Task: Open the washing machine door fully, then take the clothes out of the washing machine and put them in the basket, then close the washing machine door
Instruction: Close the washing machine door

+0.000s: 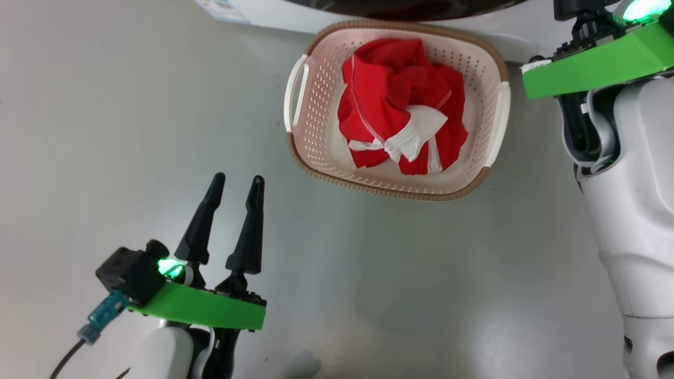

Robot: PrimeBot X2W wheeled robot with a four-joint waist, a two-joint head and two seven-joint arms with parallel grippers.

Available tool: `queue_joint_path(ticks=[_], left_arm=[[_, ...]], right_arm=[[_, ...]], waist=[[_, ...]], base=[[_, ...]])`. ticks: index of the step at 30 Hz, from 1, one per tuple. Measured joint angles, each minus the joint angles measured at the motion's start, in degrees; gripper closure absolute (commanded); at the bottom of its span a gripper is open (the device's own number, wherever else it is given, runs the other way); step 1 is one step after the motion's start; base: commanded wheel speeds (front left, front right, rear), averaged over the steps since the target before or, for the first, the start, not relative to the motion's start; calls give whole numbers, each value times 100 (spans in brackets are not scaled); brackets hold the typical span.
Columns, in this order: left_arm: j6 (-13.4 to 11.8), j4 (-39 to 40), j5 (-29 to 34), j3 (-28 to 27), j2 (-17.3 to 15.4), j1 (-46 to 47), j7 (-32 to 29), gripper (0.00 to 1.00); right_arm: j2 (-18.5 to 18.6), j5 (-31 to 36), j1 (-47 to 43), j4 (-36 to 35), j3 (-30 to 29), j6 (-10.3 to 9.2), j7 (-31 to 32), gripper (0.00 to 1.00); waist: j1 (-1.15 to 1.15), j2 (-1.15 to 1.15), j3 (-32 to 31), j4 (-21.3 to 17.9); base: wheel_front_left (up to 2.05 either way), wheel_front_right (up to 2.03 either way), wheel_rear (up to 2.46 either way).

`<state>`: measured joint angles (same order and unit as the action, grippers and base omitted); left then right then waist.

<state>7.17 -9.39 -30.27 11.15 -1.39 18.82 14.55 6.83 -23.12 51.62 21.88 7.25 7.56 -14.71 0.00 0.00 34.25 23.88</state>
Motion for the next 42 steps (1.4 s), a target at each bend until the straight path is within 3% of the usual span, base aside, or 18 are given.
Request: queue_joint_path(ticks=[8, 9, 11, 14, 18, 19, 20, 21, 42], left_arm=[[0, -63, 223, -166, 0, -110, 0, 0], [0, -82, 261, -190, -1, -165, 0, 0], [0, -112, 352, -235, -2, -283, 0, 0], [0, -147, 432, -279, -18, -396, 0, 0], [0, -180, 470, -370, -107, -518, 0, 0], [0, -183, 487, -388, -126, -552, 0, 0], [0, -186, 510, -396, -145, -588, 0, 0], [0, -186, 510, -396, -145, -588, 0, 0], [0, -160, 805, -769, -554, -1294, 0, 0]], right_arm=[[-7, -62, -861, 56, 212, -1, 0, 100], [-18, -78, -987, 49, 207, -1, 0, 85], [-48, -152, -1229, 3, 213, -1, 0, 87], [-131, -194, -1581, -82, 198, -1, 0, 79], [-190, -214, -2081, -183, 133, -2, 0, 50], [-192, -214, -2204, -210, 142, -2, 0, 22], [-203, -214, -2331, -229, 141, -2, 0, 7], [-203, -214, -2331, -229, 141, -2, 0, 0], [-193, -190, -4542, -591, -358, -2, 1, 0]], waist=[[0, 0, -427, -163], [0, 0, -490, -191], [0, 0, -617, -253], [0, 0, -801, -359], [0, 0, -1035, -519], [0, 0, -1093, -560], [0, 0, -1152, -600], [0, 0, -1152, -600], [0, 0, -2213, -1489]], base=[[0, 0, 0], [0, 0, 0], [0, 0, 0], [0, 0, 0], [0, 0, 0], [0, 0, 0], [0, 0, 0], [0, 0, 0], [0, 0, 0]])
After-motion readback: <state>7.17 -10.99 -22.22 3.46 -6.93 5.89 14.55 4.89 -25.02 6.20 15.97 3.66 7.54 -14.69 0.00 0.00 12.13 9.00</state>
